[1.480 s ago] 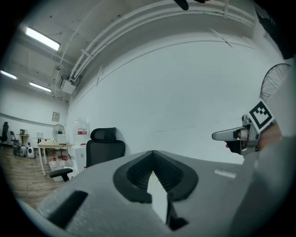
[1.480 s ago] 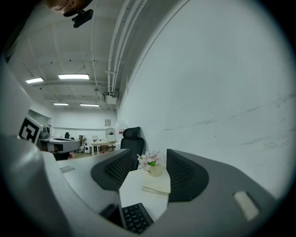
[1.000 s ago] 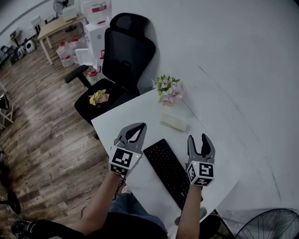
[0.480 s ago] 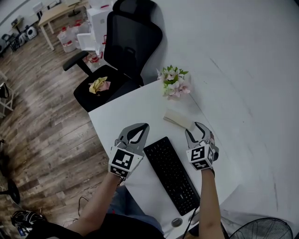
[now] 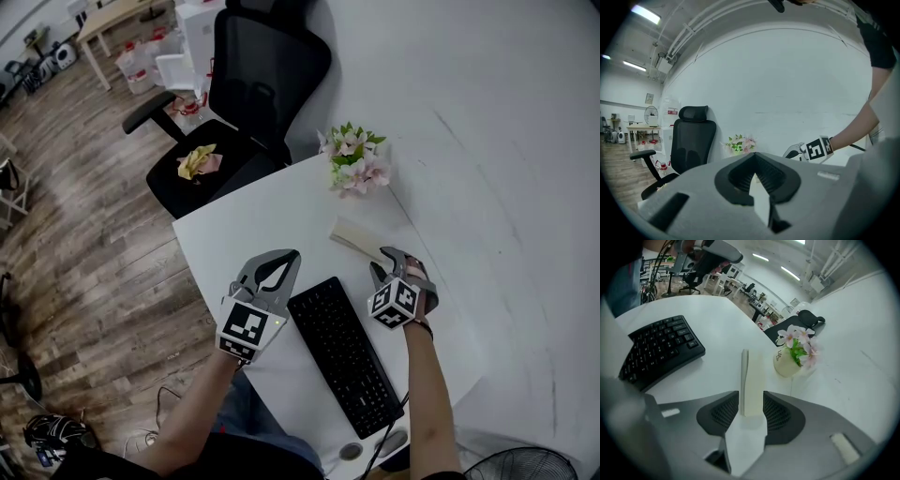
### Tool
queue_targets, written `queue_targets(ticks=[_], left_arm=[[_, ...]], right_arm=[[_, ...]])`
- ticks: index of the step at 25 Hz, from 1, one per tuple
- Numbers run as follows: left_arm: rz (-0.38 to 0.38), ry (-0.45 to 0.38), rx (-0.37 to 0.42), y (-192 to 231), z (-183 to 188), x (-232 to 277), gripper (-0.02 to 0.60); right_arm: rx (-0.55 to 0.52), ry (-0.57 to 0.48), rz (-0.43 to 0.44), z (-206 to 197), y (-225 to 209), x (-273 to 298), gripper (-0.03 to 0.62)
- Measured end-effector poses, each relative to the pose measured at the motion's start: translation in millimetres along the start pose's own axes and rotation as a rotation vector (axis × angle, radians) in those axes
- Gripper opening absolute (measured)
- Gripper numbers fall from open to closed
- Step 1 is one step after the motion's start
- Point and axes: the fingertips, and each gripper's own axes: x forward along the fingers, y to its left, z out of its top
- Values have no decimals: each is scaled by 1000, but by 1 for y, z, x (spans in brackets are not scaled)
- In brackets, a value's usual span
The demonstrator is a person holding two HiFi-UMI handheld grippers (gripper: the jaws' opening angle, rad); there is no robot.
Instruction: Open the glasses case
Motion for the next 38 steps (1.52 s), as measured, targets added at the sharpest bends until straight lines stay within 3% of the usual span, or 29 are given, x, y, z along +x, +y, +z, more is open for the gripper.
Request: queue_targets(ticks=[19, 38], left_arm=[[-7, 24, -10, 1, -11, 7, 8], [-14, 36, -12, 2, -16, 13, 8]], right_arm=[[-58, 65, 39, -14, 0, 25, 92], [-36, 46, -44, -11, -58, 27, 0]])
